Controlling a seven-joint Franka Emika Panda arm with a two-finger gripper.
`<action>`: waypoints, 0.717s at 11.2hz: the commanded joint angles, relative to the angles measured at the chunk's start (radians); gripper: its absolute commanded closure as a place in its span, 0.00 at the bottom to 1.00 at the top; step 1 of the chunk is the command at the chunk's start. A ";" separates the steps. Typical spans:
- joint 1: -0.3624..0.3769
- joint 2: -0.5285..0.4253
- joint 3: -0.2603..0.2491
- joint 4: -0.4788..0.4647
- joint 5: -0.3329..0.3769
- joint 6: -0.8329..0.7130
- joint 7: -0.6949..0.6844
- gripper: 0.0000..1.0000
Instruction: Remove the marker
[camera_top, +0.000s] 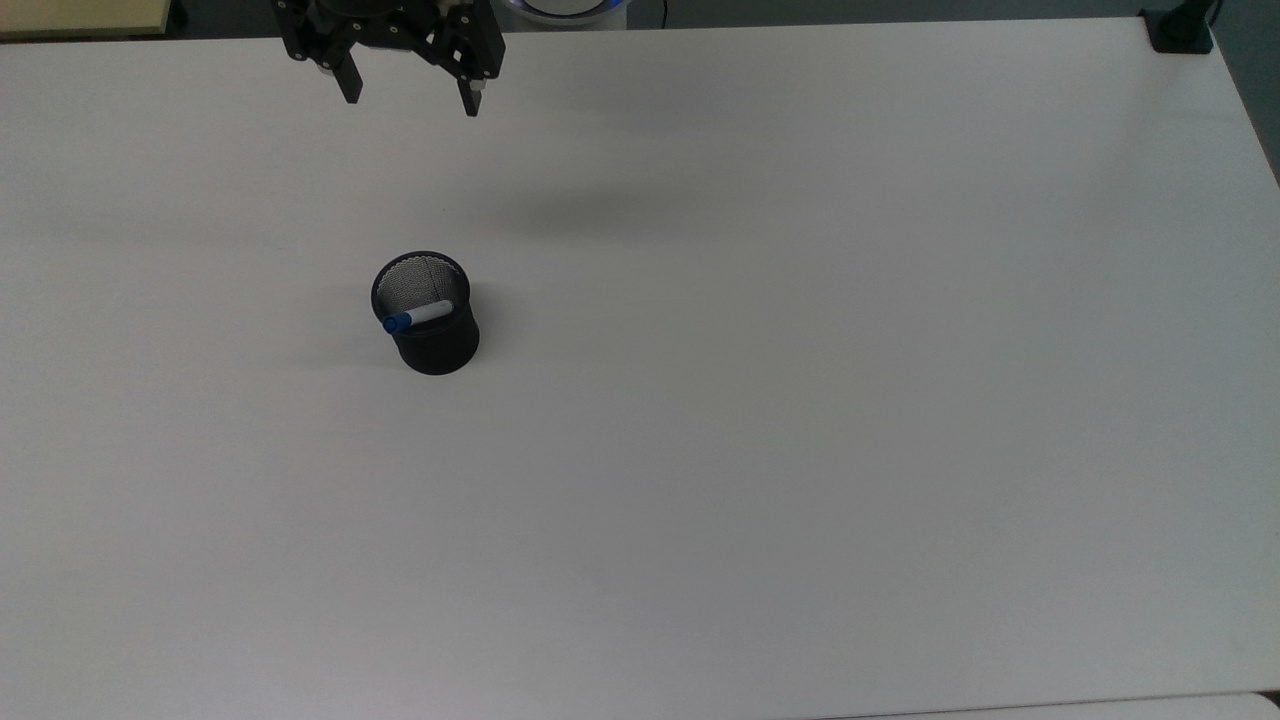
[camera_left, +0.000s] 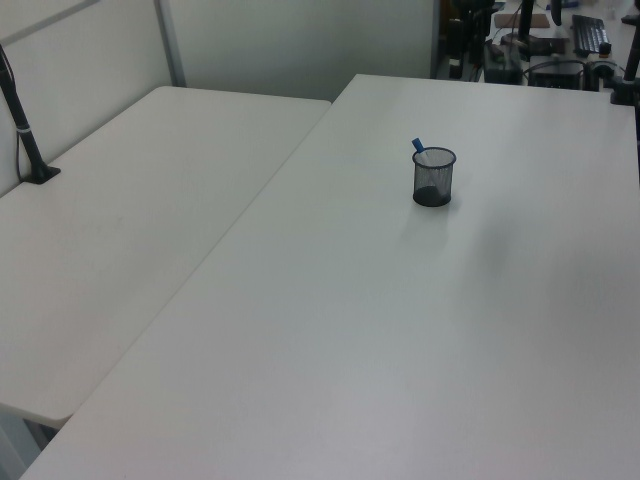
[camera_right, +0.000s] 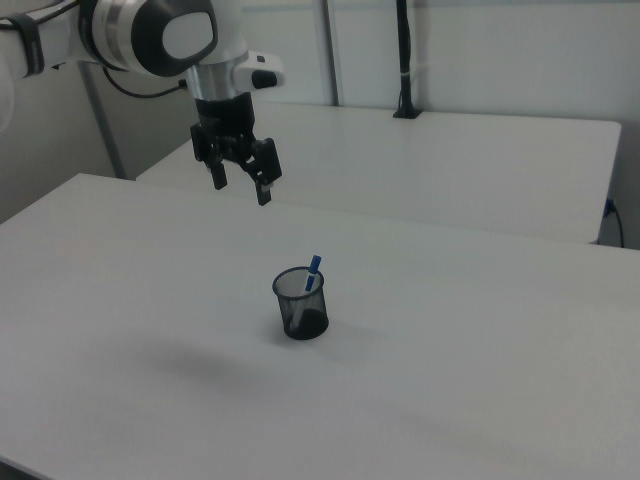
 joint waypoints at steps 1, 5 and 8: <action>0.004 -0.003 -0.007 -0.003 0.018 -0.013 -0.032 0.00; -0.008 0.061 -0.012 -0.001 0.013 0.100 -0.069 0.03; -0.013 0.133 -0.046 0.025 0.013 0.136 -0.072 0.05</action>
